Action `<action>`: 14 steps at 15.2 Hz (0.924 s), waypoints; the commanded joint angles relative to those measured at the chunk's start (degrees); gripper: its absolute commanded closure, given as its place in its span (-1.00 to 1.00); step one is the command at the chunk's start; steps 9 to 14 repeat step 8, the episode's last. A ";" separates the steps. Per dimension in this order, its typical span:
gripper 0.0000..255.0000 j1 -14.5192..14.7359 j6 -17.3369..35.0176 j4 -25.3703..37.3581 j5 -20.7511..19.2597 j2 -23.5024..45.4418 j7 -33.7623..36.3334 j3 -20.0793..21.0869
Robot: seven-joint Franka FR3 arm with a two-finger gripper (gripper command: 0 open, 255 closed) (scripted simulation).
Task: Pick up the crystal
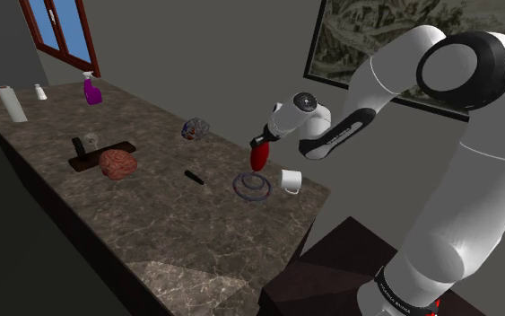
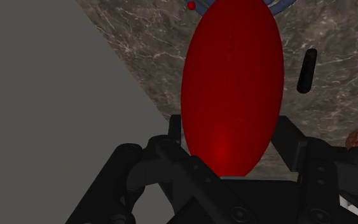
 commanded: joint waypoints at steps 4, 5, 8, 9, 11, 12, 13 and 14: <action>1.00 -3.38 -2.15 -1.76 12.69 -3.51 -12.07 4.86; 1.00 -3.89 -2.59 -2.01 15.00 -4.17 -14.20 5.66; 1.00 -4.28 -3.11 -2.26 17.62 -4.92 -16.59 6.39; 1.00 -4.28 -3.11 -2.26 17.62 -4.92 -16.59 6.39; 1.00 -4.28 -3.11 -2.26 17.62 -4.92 -16.59 6.39; 1.00 -4.28 -3.11 -2.26 17.62 -4.92 -16.59 6.39; 1.00 -4.28 -3.11 -2.26 17.62 -4.92 -16.59 6.39; 1.00 -4.28 -3.11 -2.26 17.62 -4.92 -16.59 6.39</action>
